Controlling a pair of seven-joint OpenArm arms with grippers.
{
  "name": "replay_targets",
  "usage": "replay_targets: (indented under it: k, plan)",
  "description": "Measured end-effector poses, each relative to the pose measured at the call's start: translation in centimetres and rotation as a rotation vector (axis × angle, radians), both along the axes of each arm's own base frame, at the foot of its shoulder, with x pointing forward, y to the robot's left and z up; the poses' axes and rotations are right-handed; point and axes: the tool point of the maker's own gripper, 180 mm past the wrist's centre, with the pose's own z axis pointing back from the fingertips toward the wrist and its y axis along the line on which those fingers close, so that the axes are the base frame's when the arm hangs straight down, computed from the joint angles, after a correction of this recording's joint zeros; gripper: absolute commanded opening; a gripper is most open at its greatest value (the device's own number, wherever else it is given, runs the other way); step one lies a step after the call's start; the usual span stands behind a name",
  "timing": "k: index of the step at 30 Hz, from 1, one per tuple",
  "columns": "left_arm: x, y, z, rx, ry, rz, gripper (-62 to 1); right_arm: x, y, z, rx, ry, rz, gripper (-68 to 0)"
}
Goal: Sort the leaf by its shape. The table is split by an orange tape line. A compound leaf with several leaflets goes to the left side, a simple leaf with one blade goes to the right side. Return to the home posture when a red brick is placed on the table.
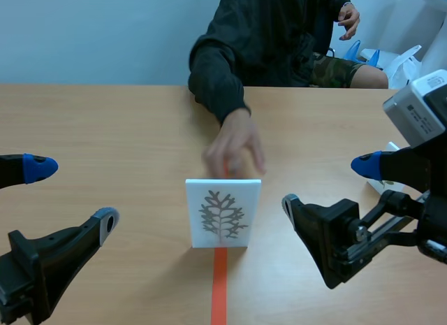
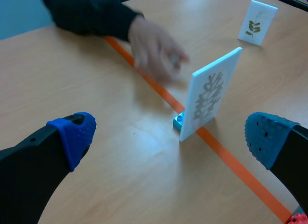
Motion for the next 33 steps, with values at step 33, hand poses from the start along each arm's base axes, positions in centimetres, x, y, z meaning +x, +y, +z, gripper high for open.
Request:
replay_targets:
  k: [33]
  plan:
    - [0.0,0.0,0.0,0.000,0.000,-0.001,1.4,4.0,2.5,-10.0,-0.087,-0.016,0.184,0.4]
